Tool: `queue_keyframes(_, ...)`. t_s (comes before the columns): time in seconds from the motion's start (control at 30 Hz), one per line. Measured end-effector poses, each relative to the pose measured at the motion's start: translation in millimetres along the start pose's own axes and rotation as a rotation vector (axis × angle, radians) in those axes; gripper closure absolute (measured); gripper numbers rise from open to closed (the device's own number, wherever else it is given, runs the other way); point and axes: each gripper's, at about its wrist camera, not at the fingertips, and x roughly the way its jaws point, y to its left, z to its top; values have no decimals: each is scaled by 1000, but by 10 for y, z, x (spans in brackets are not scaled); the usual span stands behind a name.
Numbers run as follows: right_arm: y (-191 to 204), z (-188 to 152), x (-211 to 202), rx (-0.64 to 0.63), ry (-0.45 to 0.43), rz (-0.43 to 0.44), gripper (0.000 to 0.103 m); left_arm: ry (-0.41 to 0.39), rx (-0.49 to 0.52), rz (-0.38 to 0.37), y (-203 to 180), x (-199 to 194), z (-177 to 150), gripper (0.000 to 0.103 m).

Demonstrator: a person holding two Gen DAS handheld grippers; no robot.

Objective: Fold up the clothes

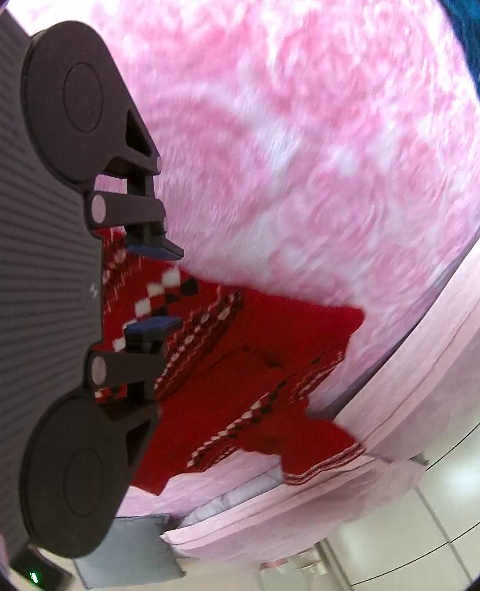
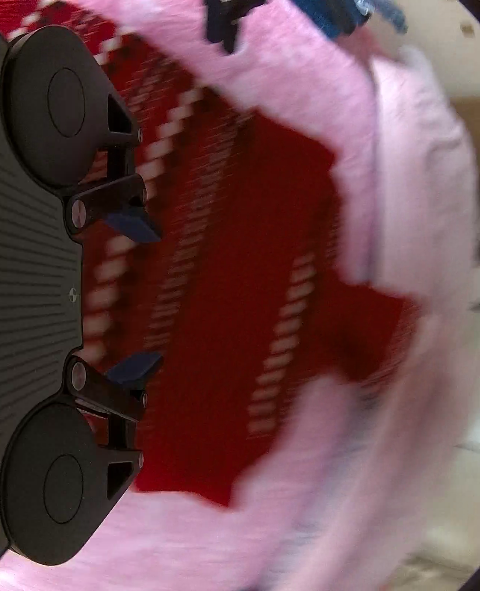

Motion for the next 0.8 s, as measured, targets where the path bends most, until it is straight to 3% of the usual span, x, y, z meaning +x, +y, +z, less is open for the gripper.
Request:
queue_keyframes(0.13, -544, -311, 133, 215, 122, -41, 34, -2, 52, -55, -272, 296, 145, 75)
queue_keyframes(0.27, -938, -512, 163, 356, 119, -32, 34, -46, 154, -34, -564, 634, 447, 69)
queue_keyframes(0.37, -988, -540, 196, 396, 110, -14, 34, -40, 251, -1, -766, 957, 645, 66)
queue_keyframes(0.43, -920, -549, 229, 365, 104, -35, 34, -9, 321, 23, -866, 1160, 681, 71)
queue_keyframes(0.47, -884, -556, 244, 347, 100, -48, 34, 7, 357, 35, -915, 1257, 692, 89)
queue_keyframes(0.5, -877, -550, 243, 337, 85, -58, 34, 20, 391, 30, -966, 1300, 692, 100)
queue_keyframes(0.57, -908, -514, 216, 331, 40, -74, 35, -43, 424, -21, -1066, 1133, 691, 100)
queue_keyframes(0.63, -939, -479, 189, 324, -6, -91, 36, -186, 435, -71, -1096, 772, 717, 100)
queue_keyframes(0.67, -954, -461, 176, 321, -29, -99, 41, -264, 439, -95, -1104, 576, 732, 100)
queue_keyframes(0.7, -970, -443, 162, 318, -52, -107, 43, -300, 437, -78, -1067, 486, 756, 100)
queue_keyframes(0.73, -985, -425, 149, 314, -75, -116, 46, -314, 432, -40, -1007, 452, 784, 100)
queue_keyframes(0.8, -1028, -386, 158, 312, -111, -125, 47, -256, 390, 9, -833, 579, 815, 100)
